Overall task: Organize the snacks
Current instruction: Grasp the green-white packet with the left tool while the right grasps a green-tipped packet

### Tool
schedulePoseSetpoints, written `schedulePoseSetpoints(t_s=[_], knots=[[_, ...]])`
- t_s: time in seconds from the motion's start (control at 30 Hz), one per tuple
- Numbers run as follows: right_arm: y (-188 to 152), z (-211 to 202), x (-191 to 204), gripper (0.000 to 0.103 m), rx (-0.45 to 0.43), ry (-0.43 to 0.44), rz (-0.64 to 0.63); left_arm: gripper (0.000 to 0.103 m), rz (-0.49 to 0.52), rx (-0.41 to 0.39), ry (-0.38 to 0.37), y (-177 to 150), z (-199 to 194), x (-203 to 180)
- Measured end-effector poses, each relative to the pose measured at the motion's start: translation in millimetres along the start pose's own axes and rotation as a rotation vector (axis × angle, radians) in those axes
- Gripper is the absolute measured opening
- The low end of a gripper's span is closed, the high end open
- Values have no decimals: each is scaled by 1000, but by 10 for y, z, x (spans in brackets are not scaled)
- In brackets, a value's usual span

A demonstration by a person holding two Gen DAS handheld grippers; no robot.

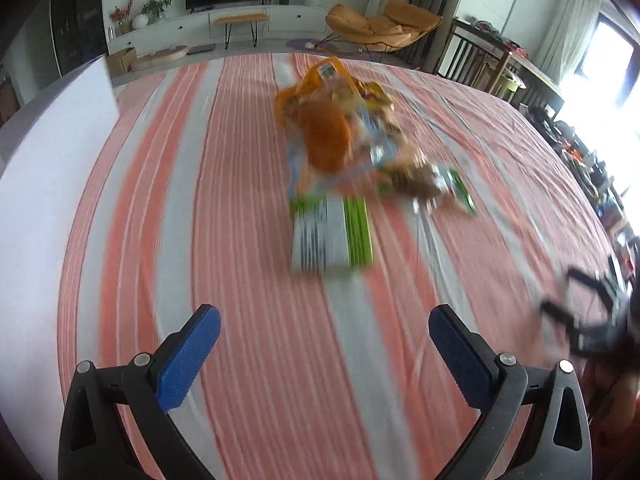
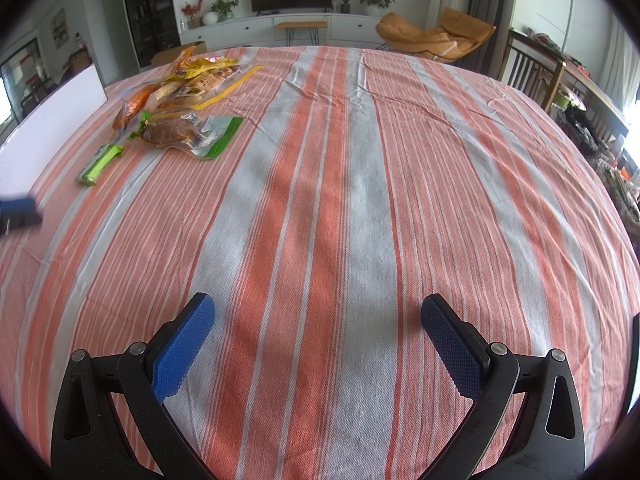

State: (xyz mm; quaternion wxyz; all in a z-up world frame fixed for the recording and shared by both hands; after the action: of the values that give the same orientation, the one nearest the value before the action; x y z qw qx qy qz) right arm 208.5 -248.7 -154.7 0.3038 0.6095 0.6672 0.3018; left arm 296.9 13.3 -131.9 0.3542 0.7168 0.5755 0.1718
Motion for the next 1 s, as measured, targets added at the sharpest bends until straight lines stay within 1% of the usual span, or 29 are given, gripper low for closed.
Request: schedulePoseSetpoints(t_s=[0.07, 0.1, 0.13, 0.17, 0.2, 0.23, 0.3, 0.37, 0.43, 0.5, 0.57, 0.63, 0.67, 0.7, 0.73, 0.77, 0.8, 0.83, 0.9, 0.93, 1.0], knots=[[-2, 0, -3, 103, 0, 0, 0, 103, 4, 31, 17, 99, 228, -22], [0, -1, -1, 103, 0, 0, 0, 98, 7, 48, 30, 103, 310, -35], [-2, -1, -2, 103, 0, 0, 0, 92, 10, 72, 43, 98, 423, -48], [0, -1, 0, 103, 0, 0, 0, 84, 31, 72, 70, 99, 484, -66], [0, -1, 0, 103, 0, 0, 0, 60, 86, 35, 103, 123, 500, -119], [0, -2, 0, 103, 0, 0, 0, 48, 113, 6, 117, 129, 481, -145], [-1, -2, 0, 103, 0, 0, 0, 48, 71, -12, 83, 91, 432, -156], [-2, -4, -3, 103, 0, 0, 0, 48, 39, -19, 80, -28, 307, -97], [3, -1, -3, 103, 0, 0, 0, 48, 33, -13, 96, -249, 89, -7], [2, -2, -2, 103, 0, 0, 0, 48, 35, -21, 139, -495, -181, 135], [1, -1, -2, 103, 0, 0, 0, 49, 23, -24, 162, -629, -319, 257], [0, -1, -1, 103, 0, 0, -1, 65, 30, -48, 178, -726, -423, 360], [0, -1, -2, 103, 0, -1, -1, 87, 43, -50, 197, -757, -421, 401], [-1, -1, -3, 103, 0, -1, 0, 100, 53, -67, 229, -772, -419, 448], [-1, -2, -3, 103, 1, -1, -1, 102, 53, -79, 244, -786, -409, 485], [2, 1, 6, 103, 3, 5, -4, 102, 38, -91, 231, -787, -399, 506], [11, 10, 26, 103, 12, 24, -14, 103, 2, -99, 213, -800, -382, 539], [30, 33, 71, 103, 35, 56, -36, 103, -2, -108, 219, -798, -367, 550], [161, 93, 261, 101, 84, 187, -107, 103, 7, -105, 226, -788, -335, 556], [289, 111, 355, 101, 76, 231, -139, 103, 4, -105, 224, -774, -331, 570], [696, 164, 601, 102, 9, 315, -229, 103, 2, -105, 222, -749, -321, 581]])
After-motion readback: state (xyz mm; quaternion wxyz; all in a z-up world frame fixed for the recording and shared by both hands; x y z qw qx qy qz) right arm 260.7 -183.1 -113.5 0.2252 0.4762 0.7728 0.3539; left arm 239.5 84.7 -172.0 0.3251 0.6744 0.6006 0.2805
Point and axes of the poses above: each gripper's, at about its wrist camera, not at the fingertips, and z roughly the way its jaws point, x to its left, y to its top, the point moved 7 cm from there along z, roughly the way its jaws point, and after that the axes turned 15 degrees about -x, right-handed, at the moved point
